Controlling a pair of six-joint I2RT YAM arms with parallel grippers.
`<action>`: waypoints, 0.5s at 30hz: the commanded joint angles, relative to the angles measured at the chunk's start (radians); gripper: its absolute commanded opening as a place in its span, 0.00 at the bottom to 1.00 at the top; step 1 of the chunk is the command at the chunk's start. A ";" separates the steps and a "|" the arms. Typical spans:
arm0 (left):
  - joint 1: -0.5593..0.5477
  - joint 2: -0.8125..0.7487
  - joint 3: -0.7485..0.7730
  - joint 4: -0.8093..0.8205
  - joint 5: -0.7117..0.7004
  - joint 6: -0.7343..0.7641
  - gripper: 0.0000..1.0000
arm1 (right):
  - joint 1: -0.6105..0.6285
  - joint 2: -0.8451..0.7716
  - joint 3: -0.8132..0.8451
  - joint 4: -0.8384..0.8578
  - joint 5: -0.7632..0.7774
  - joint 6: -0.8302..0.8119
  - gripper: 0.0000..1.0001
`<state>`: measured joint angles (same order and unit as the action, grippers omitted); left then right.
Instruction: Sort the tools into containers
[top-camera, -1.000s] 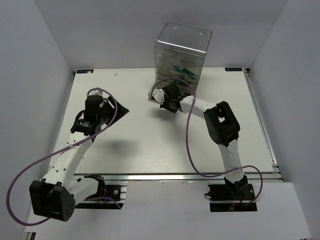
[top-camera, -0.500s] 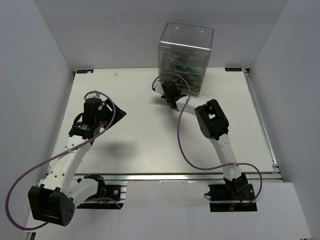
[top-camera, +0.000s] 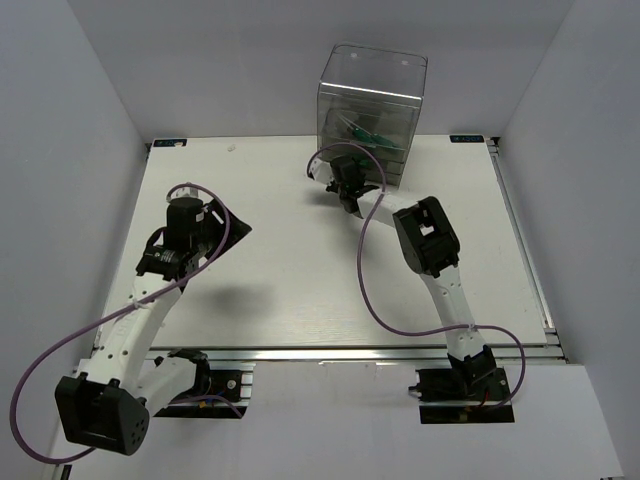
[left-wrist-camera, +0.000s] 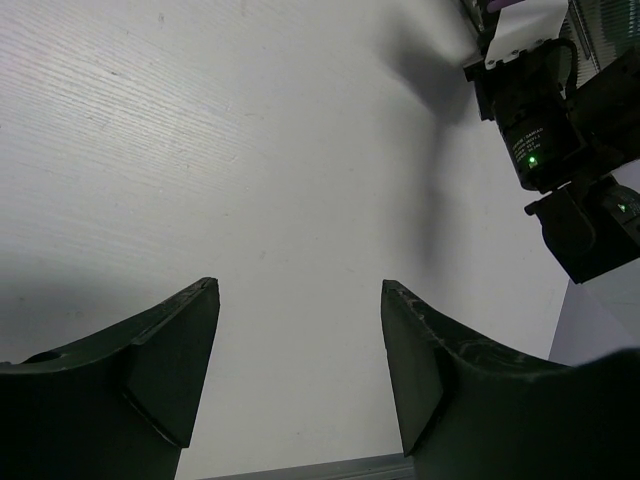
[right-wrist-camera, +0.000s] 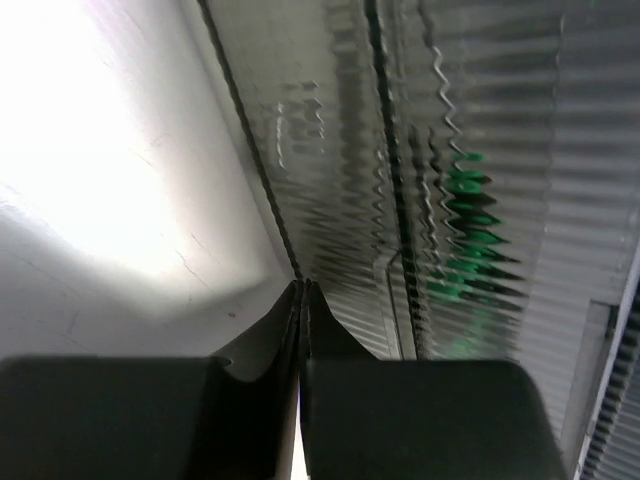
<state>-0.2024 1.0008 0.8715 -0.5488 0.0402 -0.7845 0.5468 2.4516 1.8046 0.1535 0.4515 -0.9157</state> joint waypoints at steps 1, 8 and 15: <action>0.001 -0.033 -0.003 -0.008 -0.013 -0.004 0.76 | -0.034 -0.019 0.027 0.093 -0.037 -0.045 0.00; 0.001 -0.050 -0.016 0.018 0.001 0.001 0.77 | -0.036 -0.233 -0.102 -0.124 -0.288 0.088 0.00; 0.001 -0.093 -0.063 0.147 0.049 0.036 0.96 | -0.051 -0.704 -0.319 -0.434 -0.761 0.450 0.86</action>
<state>-0.2024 0.9413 0.8314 -0.4824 0.0536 -0.7715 0.4969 1.9427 1.5257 -0.1925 -0.0486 -0.7029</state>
